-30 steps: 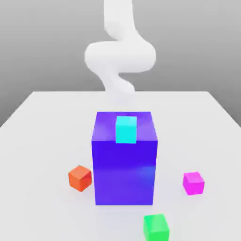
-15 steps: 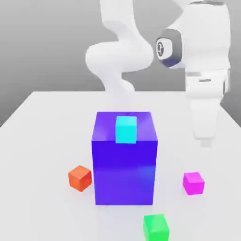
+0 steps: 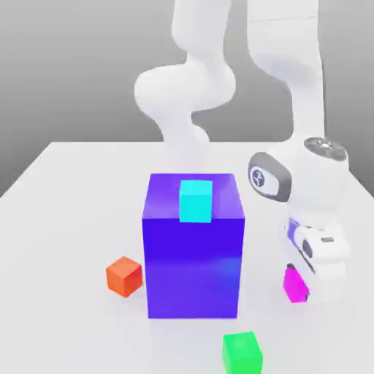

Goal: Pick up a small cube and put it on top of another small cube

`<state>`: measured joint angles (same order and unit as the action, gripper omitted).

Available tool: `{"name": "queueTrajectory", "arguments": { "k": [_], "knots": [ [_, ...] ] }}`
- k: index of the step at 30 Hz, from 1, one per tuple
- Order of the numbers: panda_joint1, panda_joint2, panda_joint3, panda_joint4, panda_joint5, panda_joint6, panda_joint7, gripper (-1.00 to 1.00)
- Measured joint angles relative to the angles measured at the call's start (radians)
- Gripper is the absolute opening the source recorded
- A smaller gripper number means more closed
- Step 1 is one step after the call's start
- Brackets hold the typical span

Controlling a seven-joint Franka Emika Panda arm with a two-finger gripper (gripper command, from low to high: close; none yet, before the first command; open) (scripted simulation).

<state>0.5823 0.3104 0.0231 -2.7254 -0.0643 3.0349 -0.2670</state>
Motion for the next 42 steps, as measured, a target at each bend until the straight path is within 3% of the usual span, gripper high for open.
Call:
{"name": "queueTrajectory", "arguments": {
  "k": [4, 10, 14, 31, 42],
  "knots": [
    [0.001, -0.001, -0.002, 0.0, -0.002, -0.002, 0.002, -1.0],
    [-0.018, -0.195, 0.027, -0.037, 0.04, -0.159, -0.03, -1.0],
    [-0.022, -0.188, 0.029, 0.038, 0.03, -0.209, -0.055, -1.0],
    [-0.166, 0.021, 0.01, 0.343, -0.09, -0.36, -0.587, -1.0],
    [-0.279, 0.019, 0.022, 0.376, -0.142, -0.424, -0.922, -1.0]
  ]
}}
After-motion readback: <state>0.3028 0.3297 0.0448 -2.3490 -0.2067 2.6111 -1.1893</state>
